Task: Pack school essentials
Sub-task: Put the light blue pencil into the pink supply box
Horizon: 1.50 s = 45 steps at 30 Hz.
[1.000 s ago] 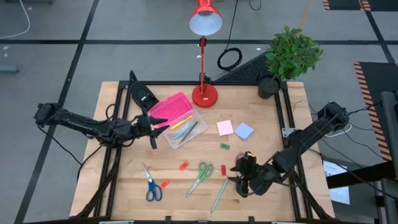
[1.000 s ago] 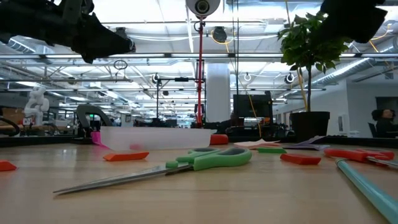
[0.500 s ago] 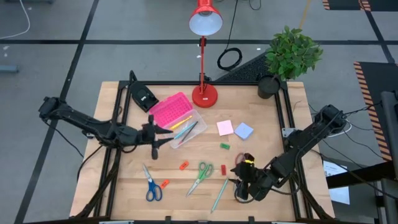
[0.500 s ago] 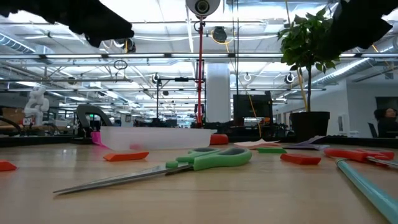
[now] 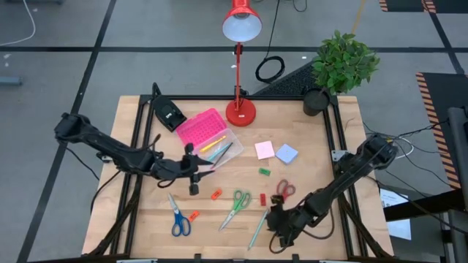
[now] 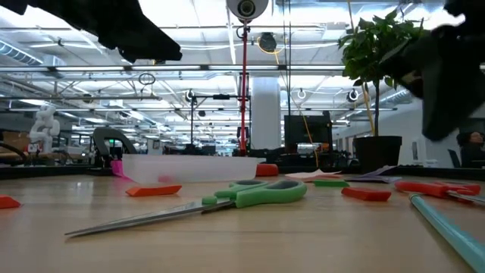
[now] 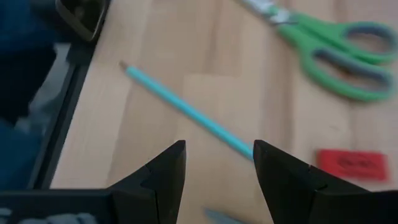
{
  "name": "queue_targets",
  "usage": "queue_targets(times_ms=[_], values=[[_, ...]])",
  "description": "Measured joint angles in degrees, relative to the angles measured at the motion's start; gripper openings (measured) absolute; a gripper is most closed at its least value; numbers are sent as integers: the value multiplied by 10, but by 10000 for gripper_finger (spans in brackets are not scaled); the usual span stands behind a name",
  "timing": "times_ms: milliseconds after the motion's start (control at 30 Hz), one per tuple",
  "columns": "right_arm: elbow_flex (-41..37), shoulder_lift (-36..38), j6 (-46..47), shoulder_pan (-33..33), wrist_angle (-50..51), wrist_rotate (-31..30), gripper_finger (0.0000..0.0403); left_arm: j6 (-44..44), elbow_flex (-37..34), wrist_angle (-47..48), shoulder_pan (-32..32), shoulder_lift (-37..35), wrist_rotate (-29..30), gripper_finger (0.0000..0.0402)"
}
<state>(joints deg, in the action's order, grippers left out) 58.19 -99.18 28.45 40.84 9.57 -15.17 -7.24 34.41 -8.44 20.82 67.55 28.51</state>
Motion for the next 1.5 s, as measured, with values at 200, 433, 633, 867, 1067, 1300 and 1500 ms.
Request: queue_targets(times_ms=[200,433,633,867,1067,1300,1500], values=[[0,-29,-115,-20,-22,20,180,-25,0,-9,17,18,0,131],[0,-30,-208,-59,-21,63,177,-45,0,-9,43,19,8,131],[0,-58,-233,-86,-37,153,143,-45,0,-13,49,18,20,131],[2,-79,-263,-90,-46,180,102,-32,0,-25,48,18,22,131],[2,-81,-289,-90,-53,184,52,-30,0,-25,42,18,28,131],[1,-77,-292,-90,-52,184,7,-25,0,-23,41,18,28,131],[-3,-41,-281,-91,-42,151,13,-19,0,-16,41,18,28,131]])
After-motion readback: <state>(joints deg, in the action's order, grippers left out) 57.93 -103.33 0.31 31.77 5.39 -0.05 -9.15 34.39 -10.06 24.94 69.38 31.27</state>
